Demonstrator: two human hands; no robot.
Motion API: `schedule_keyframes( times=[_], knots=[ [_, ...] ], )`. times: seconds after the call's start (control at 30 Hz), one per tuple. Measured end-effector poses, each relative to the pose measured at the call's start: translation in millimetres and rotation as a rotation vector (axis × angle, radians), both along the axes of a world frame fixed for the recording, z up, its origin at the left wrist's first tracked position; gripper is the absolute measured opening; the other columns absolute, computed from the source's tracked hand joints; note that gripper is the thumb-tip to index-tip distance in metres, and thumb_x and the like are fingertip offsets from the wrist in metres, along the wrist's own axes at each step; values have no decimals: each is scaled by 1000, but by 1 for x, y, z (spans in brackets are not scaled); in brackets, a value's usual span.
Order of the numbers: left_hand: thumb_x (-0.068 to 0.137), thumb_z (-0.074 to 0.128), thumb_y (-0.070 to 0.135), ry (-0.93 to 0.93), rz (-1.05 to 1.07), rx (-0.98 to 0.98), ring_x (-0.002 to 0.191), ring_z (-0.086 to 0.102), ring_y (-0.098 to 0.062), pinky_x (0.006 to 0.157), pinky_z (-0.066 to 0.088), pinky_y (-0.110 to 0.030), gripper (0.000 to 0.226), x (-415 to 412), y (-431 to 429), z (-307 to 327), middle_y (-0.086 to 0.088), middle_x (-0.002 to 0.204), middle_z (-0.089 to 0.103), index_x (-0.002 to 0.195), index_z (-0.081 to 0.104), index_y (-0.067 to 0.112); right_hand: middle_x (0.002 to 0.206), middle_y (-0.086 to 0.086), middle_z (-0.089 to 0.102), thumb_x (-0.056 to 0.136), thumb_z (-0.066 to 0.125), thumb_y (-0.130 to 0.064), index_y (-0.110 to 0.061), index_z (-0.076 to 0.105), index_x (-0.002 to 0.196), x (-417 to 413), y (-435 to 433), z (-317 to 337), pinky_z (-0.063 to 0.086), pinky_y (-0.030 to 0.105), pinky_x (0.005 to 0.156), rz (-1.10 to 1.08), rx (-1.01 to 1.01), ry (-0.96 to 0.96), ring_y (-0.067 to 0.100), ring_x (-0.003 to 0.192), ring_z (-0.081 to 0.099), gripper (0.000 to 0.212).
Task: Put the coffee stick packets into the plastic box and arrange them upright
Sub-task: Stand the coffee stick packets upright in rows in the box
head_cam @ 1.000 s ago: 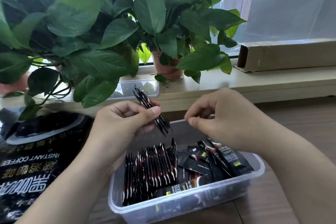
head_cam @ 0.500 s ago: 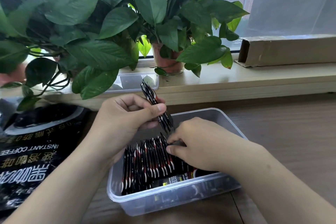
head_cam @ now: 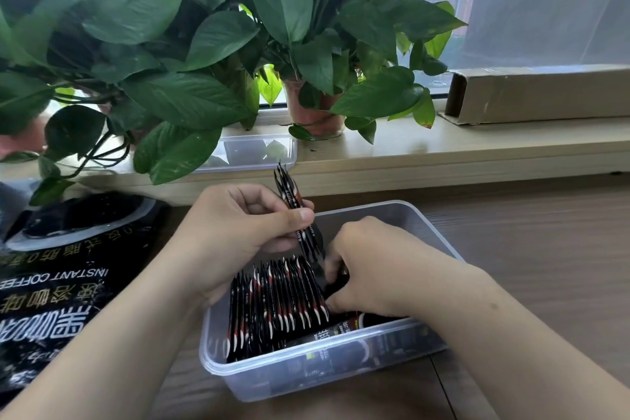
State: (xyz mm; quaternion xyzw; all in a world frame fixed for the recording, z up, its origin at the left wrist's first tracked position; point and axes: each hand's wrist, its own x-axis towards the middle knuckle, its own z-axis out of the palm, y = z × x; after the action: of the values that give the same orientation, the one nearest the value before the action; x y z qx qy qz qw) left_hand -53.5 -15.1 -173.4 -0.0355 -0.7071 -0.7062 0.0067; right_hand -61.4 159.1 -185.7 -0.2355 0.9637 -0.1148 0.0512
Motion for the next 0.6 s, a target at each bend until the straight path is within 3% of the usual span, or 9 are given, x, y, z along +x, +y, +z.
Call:
schedule_keyframes(
  times=[0.13, 0.27, 0.37, 0.47, 0.53, 0.6],
  knots=[
    [51, 86, 22, -30, -75, -80, 79, 72, -29, 58, 58, -23, 29, -1, -5, 2, -27, 88, 74, 63, 63, 8, 92, 2, 72, 72, 80, -38, -15, 70, 93, -5, 1, -4, 59, 38, 77, -44, -43, -98, 22, 85, 67, 33],
    [61, 93, 12, -50, -256, -171, 74, 72, -21, 65, 56, -19, 28, -2, -8, 3, -13, 69, 70, 62, 65, 10, 81, 5, 72, 74, 78, -36, -12, 69, 85, -5, 2, -7, 59, 40, 75, -34, -54, -143, 24, 79, 67, 28],
    [58, 91, 20, -68, -316, -183, 84, 71, -33, 69, 55, -21, 25, -4, -9, 4, -11, 69, 68, 59, 66, 17, 77, 3, 70, 75, 78, -39, -12, 68, 81, -4, 3, -3, 58, 36, 71, -32, -51, -134, 24, 77, 66, 29],
    [65, 86, 13, -122, -414, -147, 92, 74, -34, 65, 55, -18, 23, -4, -8, 8, -30, 88, 70, 61, 64, 13, 70, 0, 62, 78, 73, -45, -14, 64, 79, -2, 0, -2, 53, 33, 67, -15, 1, -103, 24, 74, 62, 33],
    [73, 77, 5, -190, -514, -86, 79, 75, -20, 58, 53, -17, 21, -4, -5, 14, -47, 109, 59, 63, 59, 7, 74, -3, 60, 81, 68, -42, -19, 61, 81, -1, -1, -3, 53, 32, 68, 12, 17, -61, 24, 76, 60, 24],
    [75, 76, 4, -260, -602, -54, 79, 74, -17, 60, 54, -20, 22, -8, -2, 17, -41, 106, 63, 62, 59, 8, 87, -2, 64, 86, 59, -35, -21, 60, 89, -1, -2, -1, 54, 32, 74, 36, 43, -28, 27, 87, 63, 15]
  ],
)
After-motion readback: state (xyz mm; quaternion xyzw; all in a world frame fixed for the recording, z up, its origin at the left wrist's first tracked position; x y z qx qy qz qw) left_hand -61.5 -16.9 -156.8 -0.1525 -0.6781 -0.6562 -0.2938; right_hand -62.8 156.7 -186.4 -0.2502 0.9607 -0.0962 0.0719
